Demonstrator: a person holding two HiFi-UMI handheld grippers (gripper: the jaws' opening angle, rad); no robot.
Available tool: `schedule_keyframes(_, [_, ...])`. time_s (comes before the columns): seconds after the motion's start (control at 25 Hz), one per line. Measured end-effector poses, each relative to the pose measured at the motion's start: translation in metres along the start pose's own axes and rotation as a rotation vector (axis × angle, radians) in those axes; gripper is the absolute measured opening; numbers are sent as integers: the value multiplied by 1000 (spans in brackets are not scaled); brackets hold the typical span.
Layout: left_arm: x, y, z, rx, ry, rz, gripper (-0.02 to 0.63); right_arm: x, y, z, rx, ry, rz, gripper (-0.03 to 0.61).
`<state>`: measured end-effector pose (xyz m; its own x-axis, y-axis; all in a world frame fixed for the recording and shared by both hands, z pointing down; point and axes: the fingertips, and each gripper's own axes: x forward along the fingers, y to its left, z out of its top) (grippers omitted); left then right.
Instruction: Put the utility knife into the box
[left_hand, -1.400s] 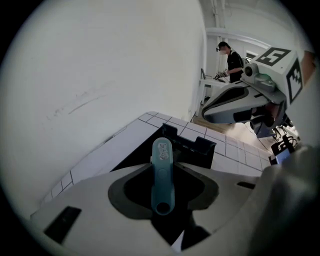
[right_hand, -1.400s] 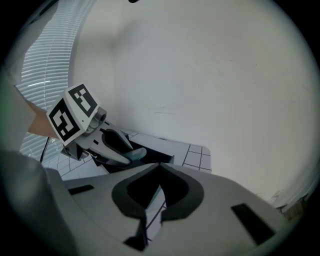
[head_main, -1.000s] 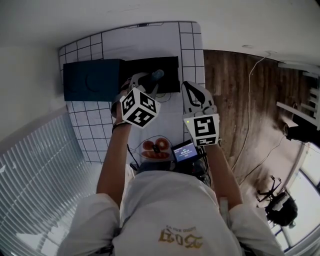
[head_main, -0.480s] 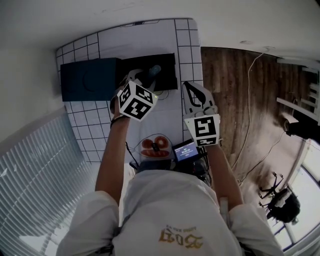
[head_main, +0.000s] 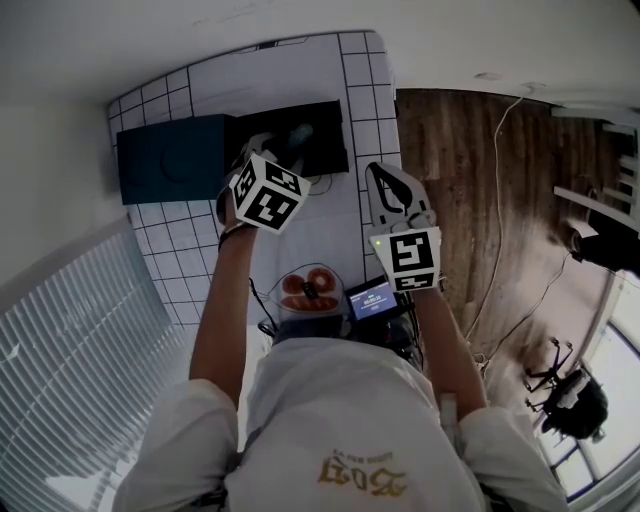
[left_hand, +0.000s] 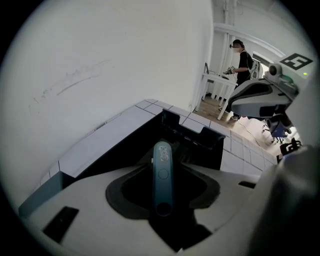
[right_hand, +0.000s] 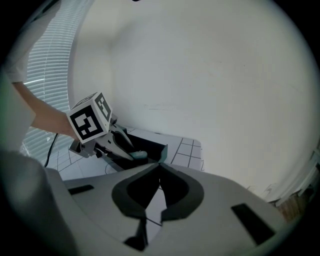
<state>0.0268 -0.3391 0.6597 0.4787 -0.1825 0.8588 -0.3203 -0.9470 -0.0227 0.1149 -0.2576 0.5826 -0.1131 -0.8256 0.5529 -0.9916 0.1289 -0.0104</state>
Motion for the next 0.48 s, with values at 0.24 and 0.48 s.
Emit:
schedule_keyframes(0.24, [-16, 2, 8, -43, -102, 49, 190, -9, 1, 4, -10, -17, 4, 8])
schedule_keyframes(0.48, [-69, 18, 40, -102, -323, 159, 21, -23, 1, 10, -11, -36, 7, 7])
